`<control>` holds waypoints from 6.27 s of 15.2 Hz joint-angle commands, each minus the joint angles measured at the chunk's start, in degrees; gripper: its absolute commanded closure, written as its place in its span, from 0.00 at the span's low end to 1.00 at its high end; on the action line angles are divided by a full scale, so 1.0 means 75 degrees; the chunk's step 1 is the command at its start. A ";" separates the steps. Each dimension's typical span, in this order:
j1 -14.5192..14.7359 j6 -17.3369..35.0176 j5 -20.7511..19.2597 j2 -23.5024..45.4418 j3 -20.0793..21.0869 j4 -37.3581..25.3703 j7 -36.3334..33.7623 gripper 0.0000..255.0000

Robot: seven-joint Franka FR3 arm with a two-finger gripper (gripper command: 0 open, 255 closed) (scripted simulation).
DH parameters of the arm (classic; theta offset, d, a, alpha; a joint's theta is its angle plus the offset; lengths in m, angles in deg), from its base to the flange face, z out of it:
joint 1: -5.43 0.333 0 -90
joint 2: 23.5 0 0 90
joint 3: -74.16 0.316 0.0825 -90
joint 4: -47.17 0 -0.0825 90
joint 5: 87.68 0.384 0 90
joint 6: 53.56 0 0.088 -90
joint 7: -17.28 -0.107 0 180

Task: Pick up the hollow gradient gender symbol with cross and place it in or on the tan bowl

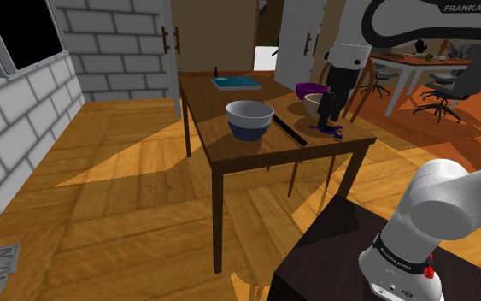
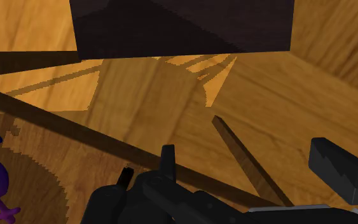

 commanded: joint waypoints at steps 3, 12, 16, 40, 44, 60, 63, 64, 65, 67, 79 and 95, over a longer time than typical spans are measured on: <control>-0.0127 0.0143 -0.0259 0.0172 -0.0302 0.0059 0.0348 0.00; -0.0634 0.0936 -0.1300 0.1400 -0.1646 -0.0094 0.1866 0.00; -0.0790 0.1333 -0.1630 0.2161 -0.2234 -0.0384 0.2524 0.00; -0.1035 0.2937 -0.1866 0.4266 -0.3515 -0.0769 0.3959 0.00; -0.1036 0.2939 -0.1866 0.4267 -0.3516 -0.0768 0.3960 1.00; -0.1026 0.1857 -0.1889 0.3893 -0.3344 -0.1493 0.3955 1.00; -0.1019 0.1541 -0.1883 0.3820 -0.3297 -0.1740 0.3965 1.00; -0.1016 0.1437 -0.1879 0.3800 -0.3282 -0.1825 0.3969 1.00; -0.1013 0.1332 -0.1876 0.3782 -0.3268 -0.1912 0.3974 1.00; -0.1006 0.1125 -0.1867 0.3751 -0.3240 -0.2090 0.3985 1.00; -0.0955 -0.0099 -0.1788 0.3722 -0.3103 -0.3288 0.4091 1.00; -0.1773 -0.0988 0.0190 0.8065 -0.4247 -0.8157 0.6344 1.00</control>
